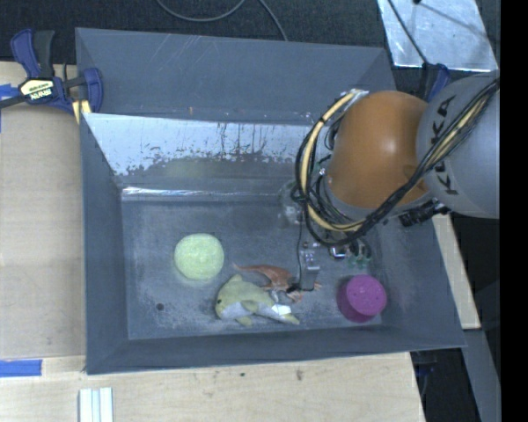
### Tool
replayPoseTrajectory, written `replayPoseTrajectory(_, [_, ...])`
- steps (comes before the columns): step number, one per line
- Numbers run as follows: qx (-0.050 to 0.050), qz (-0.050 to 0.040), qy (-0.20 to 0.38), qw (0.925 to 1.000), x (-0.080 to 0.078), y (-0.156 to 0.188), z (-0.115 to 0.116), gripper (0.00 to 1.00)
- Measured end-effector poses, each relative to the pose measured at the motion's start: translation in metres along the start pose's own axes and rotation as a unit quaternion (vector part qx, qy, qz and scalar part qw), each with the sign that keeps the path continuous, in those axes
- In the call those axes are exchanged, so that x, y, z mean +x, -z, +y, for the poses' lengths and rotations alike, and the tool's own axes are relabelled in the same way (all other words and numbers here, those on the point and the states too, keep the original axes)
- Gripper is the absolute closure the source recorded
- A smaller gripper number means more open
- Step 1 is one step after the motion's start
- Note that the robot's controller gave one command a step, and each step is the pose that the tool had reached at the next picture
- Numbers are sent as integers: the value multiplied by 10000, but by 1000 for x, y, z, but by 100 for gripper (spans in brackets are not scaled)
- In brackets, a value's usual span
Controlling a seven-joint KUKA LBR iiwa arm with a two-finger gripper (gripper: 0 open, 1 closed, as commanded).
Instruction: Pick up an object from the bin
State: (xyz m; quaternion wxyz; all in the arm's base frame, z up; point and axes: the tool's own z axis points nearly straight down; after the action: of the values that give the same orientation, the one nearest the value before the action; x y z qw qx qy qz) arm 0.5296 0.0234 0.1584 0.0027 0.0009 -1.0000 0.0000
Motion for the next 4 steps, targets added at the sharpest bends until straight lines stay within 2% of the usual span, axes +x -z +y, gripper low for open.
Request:
replayPoseTrajectory(1, [0, -43, -4, 10000, -2, 5, 0, 0])
replayPoseTrajectory(2, [-3, -63, -220, 9997, 27, -62, 19, 0])
replayPoseTrajectory(3, [0, -36, -90, 10000, 33, -78, 21, 0])
replayPoseTrajectory(4, [-10, -53, -537, 9985, 33, -57, 41, 0])
